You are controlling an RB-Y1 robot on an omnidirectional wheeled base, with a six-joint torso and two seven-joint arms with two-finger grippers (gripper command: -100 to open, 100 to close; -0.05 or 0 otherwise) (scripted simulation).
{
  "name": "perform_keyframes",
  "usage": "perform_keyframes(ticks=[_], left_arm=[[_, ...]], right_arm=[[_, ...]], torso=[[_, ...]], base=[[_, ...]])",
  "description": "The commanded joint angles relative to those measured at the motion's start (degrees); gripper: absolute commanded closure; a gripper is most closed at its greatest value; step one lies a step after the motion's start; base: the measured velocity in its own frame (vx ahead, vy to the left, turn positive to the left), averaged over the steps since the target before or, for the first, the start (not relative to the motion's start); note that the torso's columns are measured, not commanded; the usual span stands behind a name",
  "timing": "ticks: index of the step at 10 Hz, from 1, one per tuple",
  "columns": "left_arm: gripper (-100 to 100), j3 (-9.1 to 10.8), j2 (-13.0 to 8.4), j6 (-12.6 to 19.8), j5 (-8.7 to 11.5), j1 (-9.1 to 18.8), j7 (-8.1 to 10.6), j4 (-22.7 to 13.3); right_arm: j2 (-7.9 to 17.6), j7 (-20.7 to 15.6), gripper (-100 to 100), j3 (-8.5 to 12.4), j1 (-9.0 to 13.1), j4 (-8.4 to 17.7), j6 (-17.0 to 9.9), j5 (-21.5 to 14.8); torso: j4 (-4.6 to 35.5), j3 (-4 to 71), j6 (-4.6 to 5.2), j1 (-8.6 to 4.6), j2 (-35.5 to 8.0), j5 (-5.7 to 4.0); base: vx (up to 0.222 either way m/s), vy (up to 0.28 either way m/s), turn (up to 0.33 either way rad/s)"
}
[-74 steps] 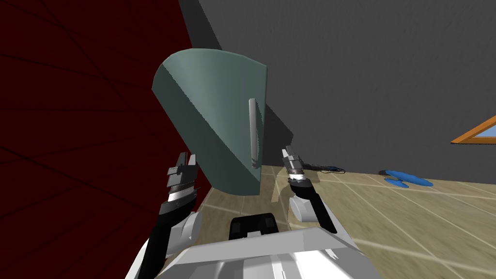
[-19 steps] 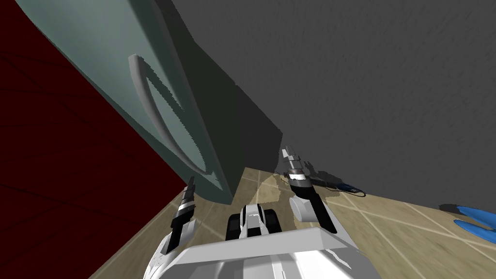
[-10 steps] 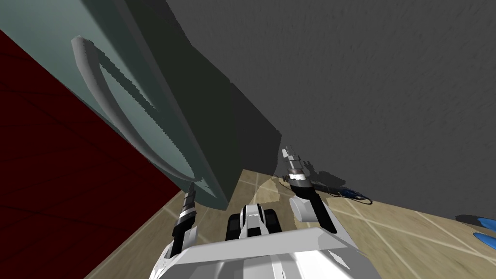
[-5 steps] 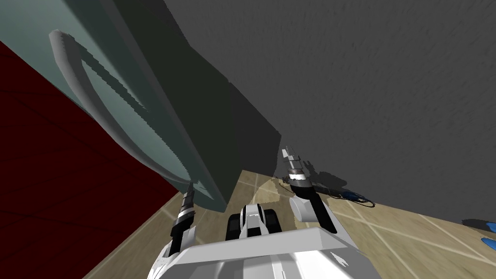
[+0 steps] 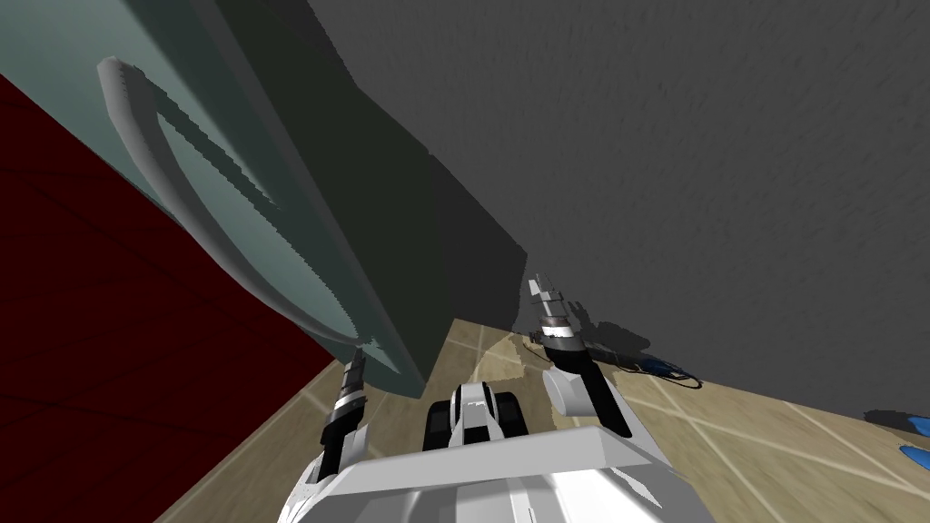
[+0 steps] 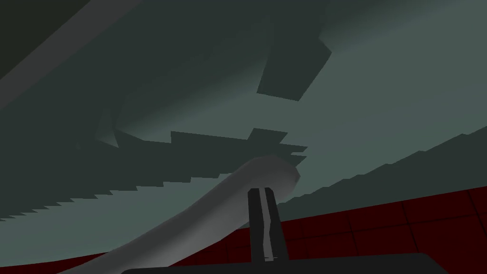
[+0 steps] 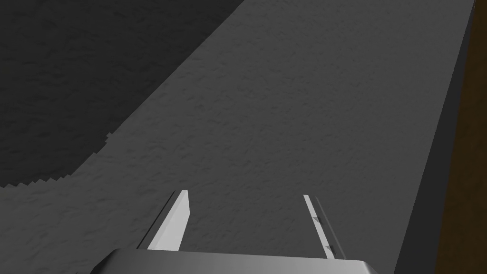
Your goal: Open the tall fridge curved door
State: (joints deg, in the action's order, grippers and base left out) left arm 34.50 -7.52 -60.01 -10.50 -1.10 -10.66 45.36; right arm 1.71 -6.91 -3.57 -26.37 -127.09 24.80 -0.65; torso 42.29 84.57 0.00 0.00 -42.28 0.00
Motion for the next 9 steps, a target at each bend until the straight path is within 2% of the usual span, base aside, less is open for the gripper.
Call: perform_keyframes(ticks=[1, 2, 9], left_arm=[[-100, 0.04, -3.0, 2.6, -0.5, -0.3, 0.67, 0.9], [-100, 0.04, -4.7, 4.1, -0.7, -0.5, 1.07, 1.5], [-100, -0.11, -11.5, 10.3, -1.7, -1.1, 2.69, 3.3]], right_arm=[[0.0, 0.0, 0, 0.0, 0.0, 0.0, 0.0, 0.0], [0.0, 0.0, 0, 0.0, 0.0, 0.0, 0.0, 0.0], [0.0, 0.0, 0, 0.0, 0.0, 0.0, 0.0, 0.0]], torso=[[0.0, 0.0, -0.01, -0.14, 0.0, -0.04], [0.0, 0.0, 0.0, -0.2, 0.0, -0.05], [0.0, 0.0, -0.01, -0.03, 0.0, 0.0]], base=[[-0.022, -0.076, -0.016], [-0.028, -0.093, -0.018], [-0.016, -0.062, -0.012]])
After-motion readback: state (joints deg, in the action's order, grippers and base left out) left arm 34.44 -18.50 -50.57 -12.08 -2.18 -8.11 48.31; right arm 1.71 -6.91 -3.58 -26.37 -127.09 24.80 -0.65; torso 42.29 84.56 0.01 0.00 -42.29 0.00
